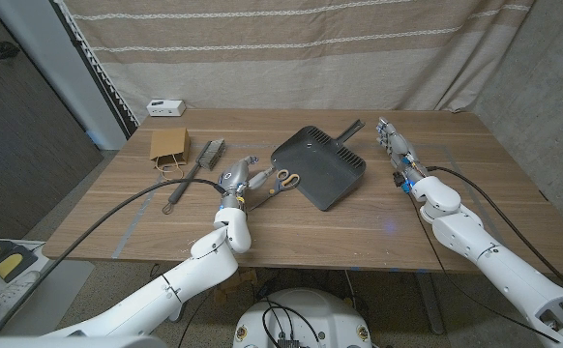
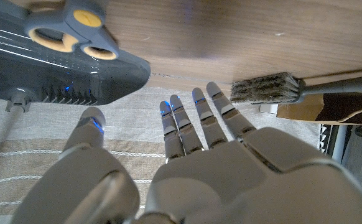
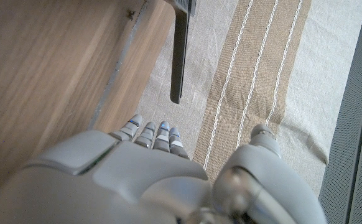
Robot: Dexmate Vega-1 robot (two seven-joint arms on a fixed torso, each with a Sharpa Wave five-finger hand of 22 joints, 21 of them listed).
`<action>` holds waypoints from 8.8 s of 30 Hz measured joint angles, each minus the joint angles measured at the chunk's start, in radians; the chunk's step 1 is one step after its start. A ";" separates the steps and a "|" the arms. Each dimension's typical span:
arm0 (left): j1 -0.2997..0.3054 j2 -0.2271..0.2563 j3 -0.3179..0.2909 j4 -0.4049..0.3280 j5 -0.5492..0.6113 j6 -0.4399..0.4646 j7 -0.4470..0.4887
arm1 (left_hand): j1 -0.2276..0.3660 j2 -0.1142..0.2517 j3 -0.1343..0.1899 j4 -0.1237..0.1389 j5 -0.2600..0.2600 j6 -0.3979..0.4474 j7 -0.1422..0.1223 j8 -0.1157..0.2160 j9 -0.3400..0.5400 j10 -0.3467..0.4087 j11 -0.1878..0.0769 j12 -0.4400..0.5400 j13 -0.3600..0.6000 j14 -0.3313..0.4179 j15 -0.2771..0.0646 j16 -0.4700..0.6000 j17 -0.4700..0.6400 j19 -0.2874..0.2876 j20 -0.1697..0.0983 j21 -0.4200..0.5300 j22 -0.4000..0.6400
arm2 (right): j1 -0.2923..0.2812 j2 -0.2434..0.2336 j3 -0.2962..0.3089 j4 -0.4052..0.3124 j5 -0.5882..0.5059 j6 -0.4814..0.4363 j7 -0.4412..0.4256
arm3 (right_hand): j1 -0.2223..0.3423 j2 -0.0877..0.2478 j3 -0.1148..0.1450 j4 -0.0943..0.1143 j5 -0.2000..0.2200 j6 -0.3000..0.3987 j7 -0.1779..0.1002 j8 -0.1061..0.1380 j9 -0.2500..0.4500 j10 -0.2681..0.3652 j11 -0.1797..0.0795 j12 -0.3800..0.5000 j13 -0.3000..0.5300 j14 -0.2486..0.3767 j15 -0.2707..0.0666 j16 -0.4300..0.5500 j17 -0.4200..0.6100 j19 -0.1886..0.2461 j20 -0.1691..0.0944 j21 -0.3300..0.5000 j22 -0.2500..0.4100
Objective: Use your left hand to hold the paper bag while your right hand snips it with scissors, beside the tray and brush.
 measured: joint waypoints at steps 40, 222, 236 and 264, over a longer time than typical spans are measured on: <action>-0.004 0.030 0.067 -0.002 0.054 -0.006 -0.026 | 0.040 0.039 0.009 -0.011 0.000 -0.003 -0.022 0.000 0.004 -0.049 0.003 -0.017 0.009 -0.060 0.003 -0.025 0.005 -0.026 -0.004 -0.011 0.005 | 0.014 0.001 -0.009 0.001 -0.005 -0.010 0.008 | 0.006 0.007 -0.008 0.000 0.000 0.000 0.000 0.000 0.000 0.018 -0.007 0.000 0.000 0.000 0.000 0.000 0.000 0.005 -0.002 -0.021 0.000; -0.096 0.134 0.231 -0.076 0.217 0.278 -0.374 | 0.452 0.047 0.306 0.001 -0.032 0.273 -0.107 0.082 -0.012 0.180 -0.119 0.141 0.074 0.161 -0.089 0.075 -0.014 0.123 -0.118 0.164 0.003 | 0.067 -0.004 -0.030 0.012 0.022 -0.059 0.082 | -0.012 0.017 -0.054 0.023 0.009 0.000 0.000 0.000 0.000 0.018 -0.007 0.000 0.000 0.000 0.000 0.000 0.000 0.036 0.011 -0.081 0.000; -0.139 0.132 0.266 -0.059 0.218 0.280 -0.374 | 0.494 0.030 0.332 -0.011 -0.032 0.371 -0.159 0.181 -0.027 0.294 -0.158 0.188 0.075 0.258 -0.092 0.087 -0.013 0.144 -0.121 0.378 0.003 | 0.059 -0.008 -0.024 0.005 0.026 -0.059 0.076 | -0.012 0.031 -0.054 0.023 0.009 0.000 0.000 0.000 0.000 0.018 -0.007 0.000 0.000 0.000 0.000 0.000 0.000 0.036 0.011 -0.081 0.000; -0.132 0.154 0.210 -0.075 0.085 0.170 -0.374 | 0.543 0.147 0.248 0.073 -0.011 0.130 -0.014 0.355 0.417 0.328 -0.091 0.308 0.134 0.292 -0.055 0.080 -0.188 0.149 -0.072 0.909 0.131 | 0.034 -0.011 -0.006 -0.007 0.041 -0.036 0.067 | -0.008 0.034 -0.054 0.023 0.009 0.000 0.000 0.000 0.000 0.018 -0.007 0.000 0.000 0.000 0.000 0.000 0.000 0.043 0.018 -0.091 0.000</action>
